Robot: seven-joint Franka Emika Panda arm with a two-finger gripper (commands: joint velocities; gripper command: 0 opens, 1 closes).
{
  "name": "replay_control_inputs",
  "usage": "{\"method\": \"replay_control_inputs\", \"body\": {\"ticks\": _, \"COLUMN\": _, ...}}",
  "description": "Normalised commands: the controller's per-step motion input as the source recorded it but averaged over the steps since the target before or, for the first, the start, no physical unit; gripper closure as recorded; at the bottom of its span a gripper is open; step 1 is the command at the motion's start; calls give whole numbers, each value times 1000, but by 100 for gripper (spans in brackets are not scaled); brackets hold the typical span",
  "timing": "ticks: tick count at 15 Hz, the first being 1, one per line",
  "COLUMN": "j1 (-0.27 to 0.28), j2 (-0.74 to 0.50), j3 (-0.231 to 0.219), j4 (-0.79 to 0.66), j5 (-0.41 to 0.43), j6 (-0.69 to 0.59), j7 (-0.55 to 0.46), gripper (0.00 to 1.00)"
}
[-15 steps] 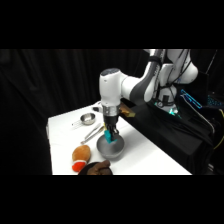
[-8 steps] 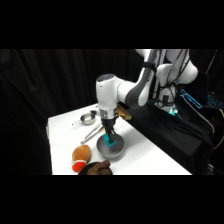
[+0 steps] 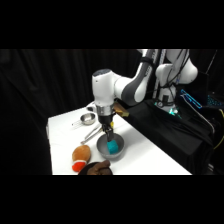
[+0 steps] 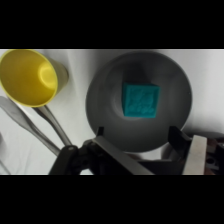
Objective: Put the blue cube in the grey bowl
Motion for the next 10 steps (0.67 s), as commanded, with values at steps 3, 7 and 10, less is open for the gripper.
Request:
{"method": "replay_control_inputs", "body": {"ticks": 3, "j1": -46, "j2": -383, "j3": 47, "j4": 110, "j5": 143, "j6": -554, "j7": -292, "gripper": 0}}
{"method": "replay_control_inputs", "body": {"ticks": 7, "j1": -38, "j2": -271, "j3": 32, "j4": 260, "j5": 114, "j6": -617, "j7": -253, "gripper": 0}}
{"method": "replay_control_inputs", "body": {"ticks": 10, "j1": -37, "j2": -106, "j3": 18, "j4": 384, "j5": 99, "j6": -550, "j7": -204, "gripper": 0}}
